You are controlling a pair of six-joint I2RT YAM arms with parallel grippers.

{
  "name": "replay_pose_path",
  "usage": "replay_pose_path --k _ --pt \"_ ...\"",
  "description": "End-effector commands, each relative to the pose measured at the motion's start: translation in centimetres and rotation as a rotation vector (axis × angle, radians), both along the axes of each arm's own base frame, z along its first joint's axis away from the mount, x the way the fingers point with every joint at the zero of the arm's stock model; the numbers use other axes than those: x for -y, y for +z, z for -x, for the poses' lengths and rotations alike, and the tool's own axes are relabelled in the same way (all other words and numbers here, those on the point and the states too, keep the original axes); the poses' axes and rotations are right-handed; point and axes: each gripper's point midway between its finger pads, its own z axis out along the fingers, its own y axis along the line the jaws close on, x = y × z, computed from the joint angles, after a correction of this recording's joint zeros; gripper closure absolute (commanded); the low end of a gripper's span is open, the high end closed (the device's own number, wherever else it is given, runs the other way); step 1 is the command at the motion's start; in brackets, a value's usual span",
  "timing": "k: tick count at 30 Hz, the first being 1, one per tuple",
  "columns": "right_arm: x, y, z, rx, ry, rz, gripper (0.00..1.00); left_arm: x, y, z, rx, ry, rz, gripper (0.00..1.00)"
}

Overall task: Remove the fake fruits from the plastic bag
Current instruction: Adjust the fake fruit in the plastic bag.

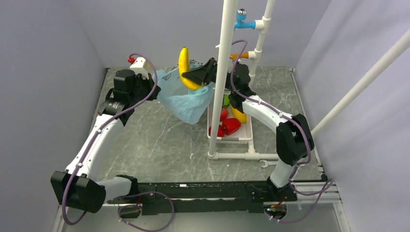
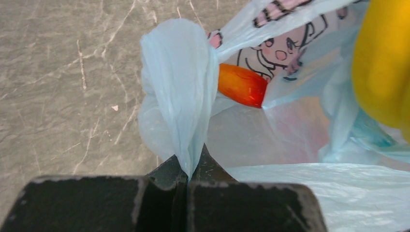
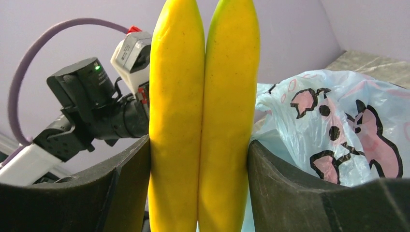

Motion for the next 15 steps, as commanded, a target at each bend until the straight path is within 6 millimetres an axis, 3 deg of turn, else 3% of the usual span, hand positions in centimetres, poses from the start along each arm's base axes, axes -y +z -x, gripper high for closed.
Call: replay_pose_path --k 1,7,11,15 --pt "-1.6 2.5 -0.2 0.097 -0.011 -0.083 0.94 1.5 2.8 0.2 0.08 -0.077 0.017 1.0" --pt "-5.6 -0.9 -0.7 0.148 0.013 0.022 0.9 0.9 3.6 0.6 0.119 -0.044 0.0 1.0" --pt "-4.9 -2.8 -1.2 0.114 -0.06 0.078 0.9 -0.8 3.7 0.5 0.123 0.045 -0.031 1.0" --pt "-3.9 -5.1 -1.7 0.066 -0.106 0.192 0.9 -1.0 3.3 0.2 0.1 0.058 -0.037 1.0"
